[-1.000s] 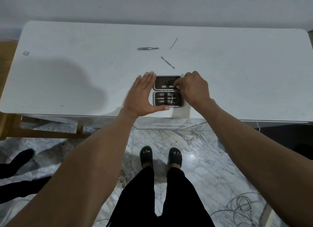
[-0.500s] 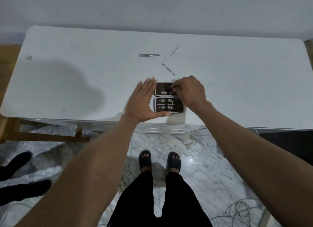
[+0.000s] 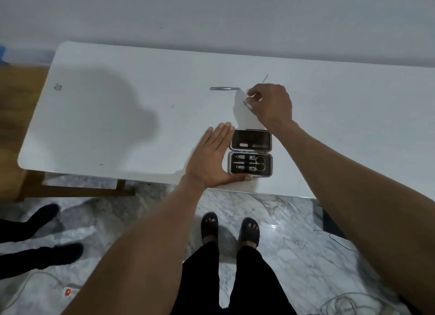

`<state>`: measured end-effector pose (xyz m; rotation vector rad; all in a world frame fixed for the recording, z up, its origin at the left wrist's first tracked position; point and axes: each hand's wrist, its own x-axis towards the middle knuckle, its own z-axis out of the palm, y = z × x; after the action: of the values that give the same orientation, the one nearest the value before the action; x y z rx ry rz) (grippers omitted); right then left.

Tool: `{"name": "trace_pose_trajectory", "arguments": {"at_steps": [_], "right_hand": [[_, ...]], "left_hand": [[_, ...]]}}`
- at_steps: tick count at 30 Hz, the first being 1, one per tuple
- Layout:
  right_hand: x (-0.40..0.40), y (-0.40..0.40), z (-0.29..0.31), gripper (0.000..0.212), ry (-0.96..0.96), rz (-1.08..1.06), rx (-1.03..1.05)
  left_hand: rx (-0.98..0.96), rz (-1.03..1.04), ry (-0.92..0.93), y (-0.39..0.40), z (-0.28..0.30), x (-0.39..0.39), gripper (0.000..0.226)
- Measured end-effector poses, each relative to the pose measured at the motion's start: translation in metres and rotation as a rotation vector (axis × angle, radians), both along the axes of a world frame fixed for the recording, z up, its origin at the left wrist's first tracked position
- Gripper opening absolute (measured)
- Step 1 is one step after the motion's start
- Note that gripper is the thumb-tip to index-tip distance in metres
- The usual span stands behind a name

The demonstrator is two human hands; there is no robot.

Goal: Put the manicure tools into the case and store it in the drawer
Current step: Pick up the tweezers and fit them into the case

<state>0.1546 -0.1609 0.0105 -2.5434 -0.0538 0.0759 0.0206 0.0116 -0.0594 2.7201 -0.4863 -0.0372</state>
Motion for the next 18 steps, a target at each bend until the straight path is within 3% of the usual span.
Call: {"name": "trace_pose_trajectory", "arguments": {"at_steps": [13,18], "right_hand": [[0.059,0.058,-0.023,0.019,0.01,0.292,-0.143],[0.059,0.06,-0.02,0.013,0.036,0.287,-0.16]], "left_hand": [[-0.093,-0.012,-0.05,0.001,-0.005,0.002,0.134],[-0.106,-0.01,-0.05,0.001,-0.004,0.003,0.135]]}}
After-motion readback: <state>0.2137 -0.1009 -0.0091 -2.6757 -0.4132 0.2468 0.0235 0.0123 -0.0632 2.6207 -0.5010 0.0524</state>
